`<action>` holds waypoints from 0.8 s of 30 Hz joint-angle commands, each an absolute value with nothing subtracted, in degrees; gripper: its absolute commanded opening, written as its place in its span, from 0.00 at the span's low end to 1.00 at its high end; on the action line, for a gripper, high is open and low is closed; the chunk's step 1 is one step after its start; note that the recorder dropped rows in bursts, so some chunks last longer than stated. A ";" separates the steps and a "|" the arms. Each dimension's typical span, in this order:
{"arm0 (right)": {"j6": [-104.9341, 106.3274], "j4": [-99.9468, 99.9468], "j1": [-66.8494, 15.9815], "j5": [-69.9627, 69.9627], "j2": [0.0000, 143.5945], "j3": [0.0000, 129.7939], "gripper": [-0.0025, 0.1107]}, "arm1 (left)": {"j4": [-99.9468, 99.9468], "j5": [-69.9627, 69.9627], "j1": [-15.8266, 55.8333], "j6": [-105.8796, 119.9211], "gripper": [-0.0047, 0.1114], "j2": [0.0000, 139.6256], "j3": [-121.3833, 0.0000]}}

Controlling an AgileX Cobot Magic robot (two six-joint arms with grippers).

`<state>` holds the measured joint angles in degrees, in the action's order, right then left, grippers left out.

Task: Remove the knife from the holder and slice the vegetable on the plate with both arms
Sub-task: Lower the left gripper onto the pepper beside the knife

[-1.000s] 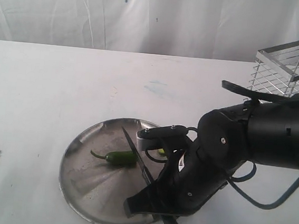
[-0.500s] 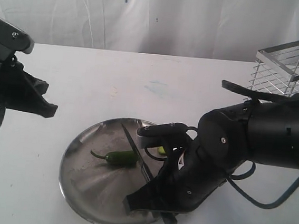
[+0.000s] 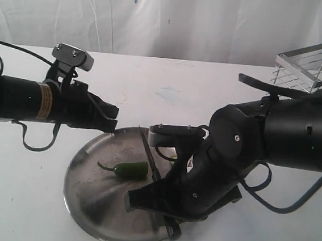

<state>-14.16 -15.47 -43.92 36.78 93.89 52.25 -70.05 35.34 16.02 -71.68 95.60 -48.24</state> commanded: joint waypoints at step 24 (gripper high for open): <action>-15.61 -18.43 -43.93 35.13 98.90 52.64 0.02 | -68.68 46.98 16.08 -70.29 0.04 107.63 -52.73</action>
<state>-16.43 -18.12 -43.92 35.86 99.02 52.38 -68.87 46.28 16.02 -70.82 107.77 -52.45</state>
